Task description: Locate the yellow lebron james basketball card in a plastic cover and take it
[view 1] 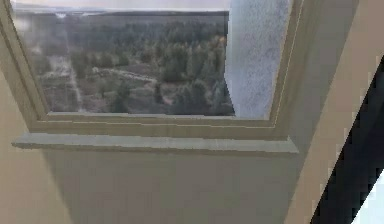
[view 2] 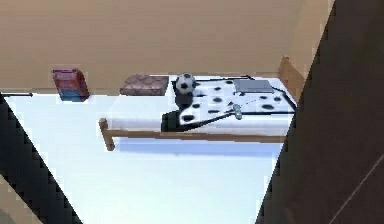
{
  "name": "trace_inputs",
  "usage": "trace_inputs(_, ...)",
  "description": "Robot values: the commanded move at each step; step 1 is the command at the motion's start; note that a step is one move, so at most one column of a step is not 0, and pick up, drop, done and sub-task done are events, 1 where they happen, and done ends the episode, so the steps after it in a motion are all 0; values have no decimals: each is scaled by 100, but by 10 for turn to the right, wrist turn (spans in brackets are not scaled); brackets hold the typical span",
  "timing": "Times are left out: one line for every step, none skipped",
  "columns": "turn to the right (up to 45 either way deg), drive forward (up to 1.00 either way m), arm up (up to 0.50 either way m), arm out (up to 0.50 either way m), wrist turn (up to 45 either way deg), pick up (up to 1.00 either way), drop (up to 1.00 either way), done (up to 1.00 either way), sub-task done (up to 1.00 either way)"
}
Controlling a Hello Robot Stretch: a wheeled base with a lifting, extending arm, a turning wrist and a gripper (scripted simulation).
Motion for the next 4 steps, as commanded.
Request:
trace_inputs(30, 0, 0, 0, 0, 0, 0, 0, 0)
trace_inputs(0, 5, 0, 0, 0, 0, 0, 0, 0)
trace_inputs(-450, 0, 0, 0, 0, 0, 0, 0, 0)
trace_inputs(-420, 0, 0, 0, 0, 0, 0, 0, 0)
